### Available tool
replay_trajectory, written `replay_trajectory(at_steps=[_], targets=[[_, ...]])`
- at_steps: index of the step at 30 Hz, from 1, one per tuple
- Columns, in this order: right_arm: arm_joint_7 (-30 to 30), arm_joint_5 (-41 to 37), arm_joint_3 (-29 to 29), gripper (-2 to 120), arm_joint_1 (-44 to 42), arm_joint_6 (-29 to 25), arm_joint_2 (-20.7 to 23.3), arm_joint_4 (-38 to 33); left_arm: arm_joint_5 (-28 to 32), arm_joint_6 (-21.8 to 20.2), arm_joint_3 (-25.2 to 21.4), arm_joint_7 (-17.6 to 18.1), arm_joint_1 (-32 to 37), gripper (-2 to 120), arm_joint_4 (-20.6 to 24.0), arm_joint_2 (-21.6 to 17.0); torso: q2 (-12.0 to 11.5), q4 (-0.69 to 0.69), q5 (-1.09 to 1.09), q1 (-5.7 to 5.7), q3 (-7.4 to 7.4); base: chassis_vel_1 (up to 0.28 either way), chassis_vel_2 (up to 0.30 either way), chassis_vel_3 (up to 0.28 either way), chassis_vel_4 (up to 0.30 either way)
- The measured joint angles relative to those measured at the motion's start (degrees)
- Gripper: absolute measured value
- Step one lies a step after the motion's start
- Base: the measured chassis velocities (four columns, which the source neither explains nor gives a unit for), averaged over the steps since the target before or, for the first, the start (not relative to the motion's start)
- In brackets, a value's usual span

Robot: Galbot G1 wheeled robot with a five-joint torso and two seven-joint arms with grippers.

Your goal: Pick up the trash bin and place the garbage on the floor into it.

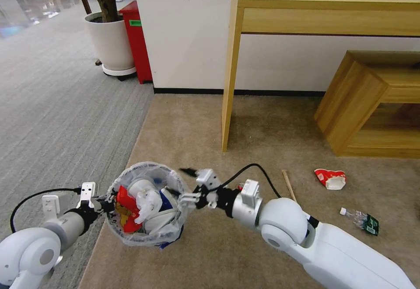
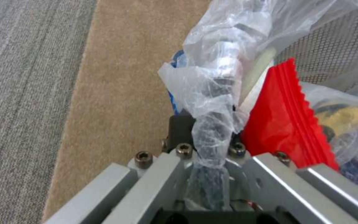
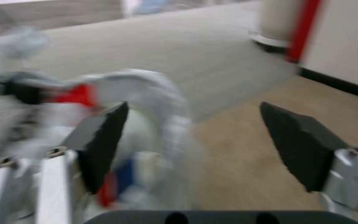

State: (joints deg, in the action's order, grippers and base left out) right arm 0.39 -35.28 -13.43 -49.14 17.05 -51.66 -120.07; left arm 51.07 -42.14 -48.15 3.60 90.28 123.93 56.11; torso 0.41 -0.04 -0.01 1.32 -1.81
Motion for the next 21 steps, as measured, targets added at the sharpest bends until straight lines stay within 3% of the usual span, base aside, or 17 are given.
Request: replay_trajectory(at_steps=[5,10,11,12,15,17,21], targets=[[1.9,0.7,7.3,100,-3.7,-1.5,-0.9,6.8,-1.2,0.0,-1.2,-1.6,1.3,0,0.0,1.1,0.0,0.0,0.0,0.0,0.0,0.0,0.0,0.0,0.0],[2.1,0.6,11.8,100,-4.7,-2.6,-2.2,13.4,-2.0,0.0,-1.8,-2.6,2.1,0,0.0,1.6,0.0,0.0,0.0,0.0,0.0,0.0,0.0,0.0,0.0],[2.2,0.7,13.3,100,-5.0,-3.2,-3.1,17.4,-2.3,0.0,-2.0,-3.0,2.3,0,0.1,1.7,0.0,0.0,0.0,0.0,0.0,0.0,0.0,0.0,0.0],[2.2,0.7,13.3,100,-5.0,-3.2,-3.1,17.4,-2.3,0.0,-2.0,-3.0,2.3,0,0.1,1.7,0.0,0.0,0.0,0.0,0.0,0.0,0.0,0.0,0.0],[2.6,0.9,14.7,100,-5.0,-4.6,-5.5,26.2,-2.7,0.0,-2.1,-3.6,2.5,0,0.1,1.9,0.0,0.0,0.01,0.0,0.0,0.0,0.0,0.0,0.0],[2.7,0.9,14.8,100,-5.0,-4.8,-5.8,27.2,-2.8,0.0,-2.1,-3.7,2.5,0,0.1,1.9,0.0,0.0,0.01,0.0,-0.01,0.0,0.0,0.0,0.0],[3.0,1.1,15.2,100,-4.3,-6.3,-9.9,36.7,-3.1,0.0,-2.0,-3.9,2.6,0,0.2,2.0,0.0,0.0,0.01,0.0,-0.01,0.0,0.0,0.0,0.0]])
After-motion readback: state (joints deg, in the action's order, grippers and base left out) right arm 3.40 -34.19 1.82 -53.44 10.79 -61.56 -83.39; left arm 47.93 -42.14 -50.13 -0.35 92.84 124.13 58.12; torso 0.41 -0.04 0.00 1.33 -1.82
